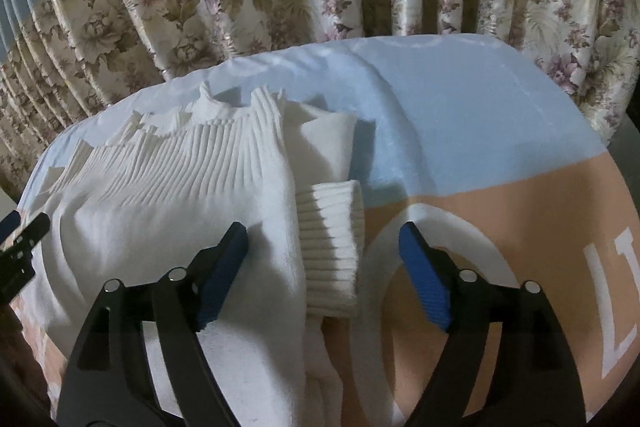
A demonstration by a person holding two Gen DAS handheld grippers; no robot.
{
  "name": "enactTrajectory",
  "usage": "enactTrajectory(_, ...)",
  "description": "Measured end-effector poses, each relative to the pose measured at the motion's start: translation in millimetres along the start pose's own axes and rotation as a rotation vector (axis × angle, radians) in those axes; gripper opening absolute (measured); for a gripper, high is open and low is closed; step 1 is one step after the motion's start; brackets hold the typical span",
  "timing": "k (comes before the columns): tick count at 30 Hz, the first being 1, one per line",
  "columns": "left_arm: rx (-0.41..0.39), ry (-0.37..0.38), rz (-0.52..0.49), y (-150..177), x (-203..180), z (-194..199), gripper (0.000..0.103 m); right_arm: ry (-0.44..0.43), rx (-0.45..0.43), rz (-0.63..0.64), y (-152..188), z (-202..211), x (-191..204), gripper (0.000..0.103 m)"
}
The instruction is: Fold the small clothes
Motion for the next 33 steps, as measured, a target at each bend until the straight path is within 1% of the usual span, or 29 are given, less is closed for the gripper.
enactTrajectory(4,0.009,0.011,0.008,6,-6,2,0.08,-0.041,0.034,-0.011,-2,-8,-1,0.085)
enactTrajectory(6,0.005,0.018,0.013,8,-8,6,0.08,-0.043,0.04,-0.008,-3,-8,-1,0.084)
enactTrajectory(8,0.004,0.027,0.011,11,-11,9,0.08,-0.064,0.037,0.007,-2,-7,2,0.073)
enactTrajectory(9,0.003,0.034,0.007,13,-14,12,0.08,-0.096,0.034,0.01,0,-5,5,0.057)
enactTrajectory(10,0.002,0.038,-0.002,16,-17,15,0.08,-0.102,0.033,0.012,0,-4,7,0.048)
enactTrajectory(11,0.001,0.043,-0.01,18,-20,17,0.08,-0.099,0.028,0.02,0,-3,10,0.045)
enactTrajectory(13,-0.004,0.051,-0.028,24,-26,23,0.08,-0.087,0.013,0.037,1,0,16,0.032)
enactTrajectory(14,-0.008,0.051,-0.034,26,-28,25,0.08,-0.073,0.002,0.043,1,2,18,0.031)
enactTrajectory(16,-0.013,0.049,-0.056,32,-34,29,0.08,-0.054,-0.018,0.054,1,6,22,0.021)
enactTrajectory(18,-0.005,0.049,-0.075,38,-40,29,0.08,-0.033,-0.033,0.069,1,10,25,0.019)
enactTrajectory(22,0.032,0.04,-0.089,48,-48,20,0.08,0.009,-0.049,0.099,-1,13,34,0.018)
enactTrajectory(24,0.051,0.031,-0.081,49,-48,15,0.083,0.02,-0.06,0.104,-3,17,36,0.017)
enactTrajectory(28,0.061,0.004,-0.062,45,-45,10,0.085,0.022,-0.078,0.106,-6,27,41,0.017)
enactTrajectory(30,0.053,-0.01,-0.039,41,-41,10,0.085,0.018,-0.083,0.102,-8,31,44,0.017)
enactTrajectory(33,0.059,-0.011,-0.031,40,-41,6,0.085,0.001,-0.093,0.091,-10,40,49,0.017)
Point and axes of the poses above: each gripper's, at about its wrist camera, not at the fingertips, and z roughly against the way its jaws point, x to its left, y to its underside, the point moved 1 cm from there along -z, roughly the way its jaws point, and after that the axes turned 3 degrees about y, right-handed, at the moved point
